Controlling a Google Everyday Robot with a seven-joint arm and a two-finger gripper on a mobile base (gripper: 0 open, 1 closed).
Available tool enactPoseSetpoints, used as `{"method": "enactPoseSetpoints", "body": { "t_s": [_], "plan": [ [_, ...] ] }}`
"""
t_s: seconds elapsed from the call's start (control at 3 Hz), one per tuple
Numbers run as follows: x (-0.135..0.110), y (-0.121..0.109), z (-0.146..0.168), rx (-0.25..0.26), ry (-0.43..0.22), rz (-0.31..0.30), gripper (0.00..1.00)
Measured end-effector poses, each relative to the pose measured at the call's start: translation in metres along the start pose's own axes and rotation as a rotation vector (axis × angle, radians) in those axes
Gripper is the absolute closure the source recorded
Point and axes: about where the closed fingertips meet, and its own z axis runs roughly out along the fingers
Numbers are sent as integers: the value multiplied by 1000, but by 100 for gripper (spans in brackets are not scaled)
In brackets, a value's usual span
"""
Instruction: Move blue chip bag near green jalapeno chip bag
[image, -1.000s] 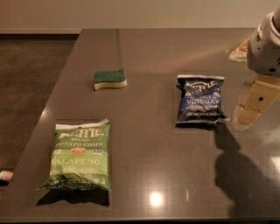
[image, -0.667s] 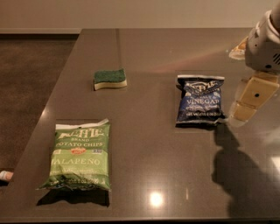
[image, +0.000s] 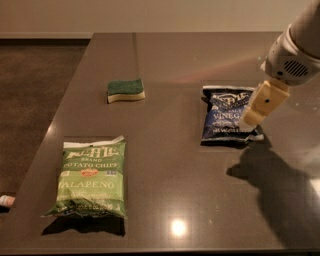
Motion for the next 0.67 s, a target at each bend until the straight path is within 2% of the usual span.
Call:
{"method": "enactPoseSetpoints", "body": {
  "t_s": [0.67],
  "plan": [
    [15,-13,53,7,16,236,0]
  ]
}}
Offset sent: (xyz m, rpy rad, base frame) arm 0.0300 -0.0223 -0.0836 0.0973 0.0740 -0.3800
